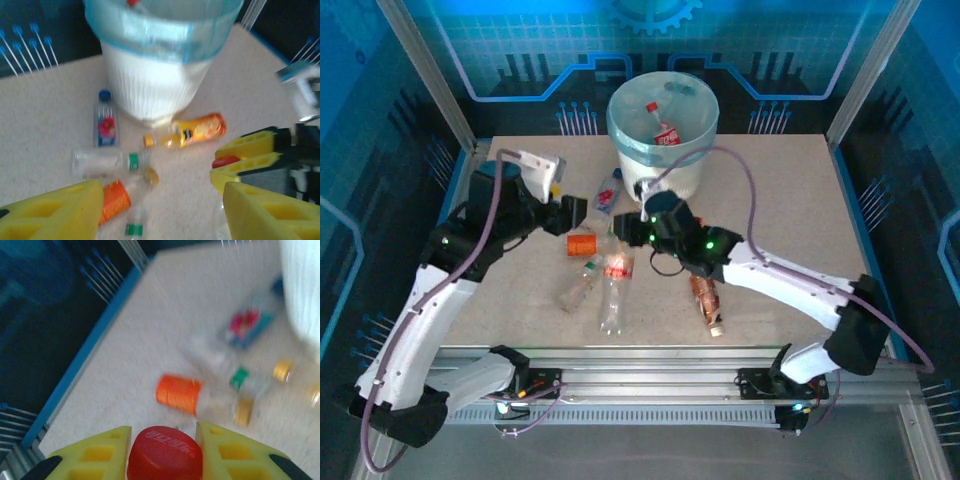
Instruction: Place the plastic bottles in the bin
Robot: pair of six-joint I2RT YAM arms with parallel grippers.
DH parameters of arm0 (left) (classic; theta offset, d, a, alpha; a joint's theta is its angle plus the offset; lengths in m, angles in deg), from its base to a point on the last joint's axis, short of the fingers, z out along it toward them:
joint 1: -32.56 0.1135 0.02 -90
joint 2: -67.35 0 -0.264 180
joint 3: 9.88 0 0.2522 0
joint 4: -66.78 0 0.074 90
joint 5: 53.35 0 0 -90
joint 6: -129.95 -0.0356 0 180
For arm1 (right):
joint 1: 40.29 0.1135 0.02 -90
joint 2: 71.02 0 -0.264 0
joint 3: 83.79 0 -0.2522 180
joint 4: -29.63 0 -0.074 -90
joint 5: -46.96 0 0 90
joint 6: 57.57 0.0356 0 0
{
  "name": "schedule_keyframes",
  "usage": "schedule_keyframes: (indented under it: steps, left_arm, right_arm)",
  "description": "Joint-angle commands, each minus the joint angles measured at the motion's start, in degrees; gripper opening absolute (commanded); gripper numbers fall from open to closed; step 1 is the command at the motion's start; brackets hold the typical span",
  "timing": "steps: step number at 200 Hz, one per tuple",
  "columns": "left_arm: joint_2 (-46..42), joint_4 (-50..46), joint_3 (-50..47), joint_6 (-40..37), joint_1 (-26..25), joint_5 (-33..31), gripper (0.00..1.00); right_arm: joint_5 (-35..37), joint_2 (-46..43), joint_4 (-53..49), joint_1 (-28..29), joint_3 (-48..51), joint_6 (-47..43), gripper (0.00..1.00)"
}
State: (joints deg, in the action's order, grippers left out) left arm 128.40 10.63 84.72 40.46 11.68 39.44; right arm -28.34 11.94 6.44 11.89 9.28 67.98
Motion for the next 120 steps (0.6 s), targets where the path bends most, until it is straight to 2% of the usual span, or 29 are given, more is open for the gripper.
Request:
schedule_keyframes:
  steps: [1,43,103,120]
  left_arm:
    - [3.6,4.4,7.8,2.2,0.1,0.3,0.64]
    - [16.0,8.0,24.6,3.2,0.2,0.0,0.64]
    - [36.2,7.3,48.6,2.5,0.2,0.7,0.64]
    - [41.3,6.2,54.2,2.8,0.2,1.0,0.64]
  right_arm:
    - [9.6,-2.4,-7.5,-1.0,-13.2,-17.2,0.13]
    - [8.8,8.0,-11.0,-8.6,-41.3,-34.3,0.13]
    - [3.6,35.9,-15.9,-18.1,-84.1,-49.2,0.15]
    - [3.7,42.5,-16.1,-19.6,-91.8,-52.7,0.16]
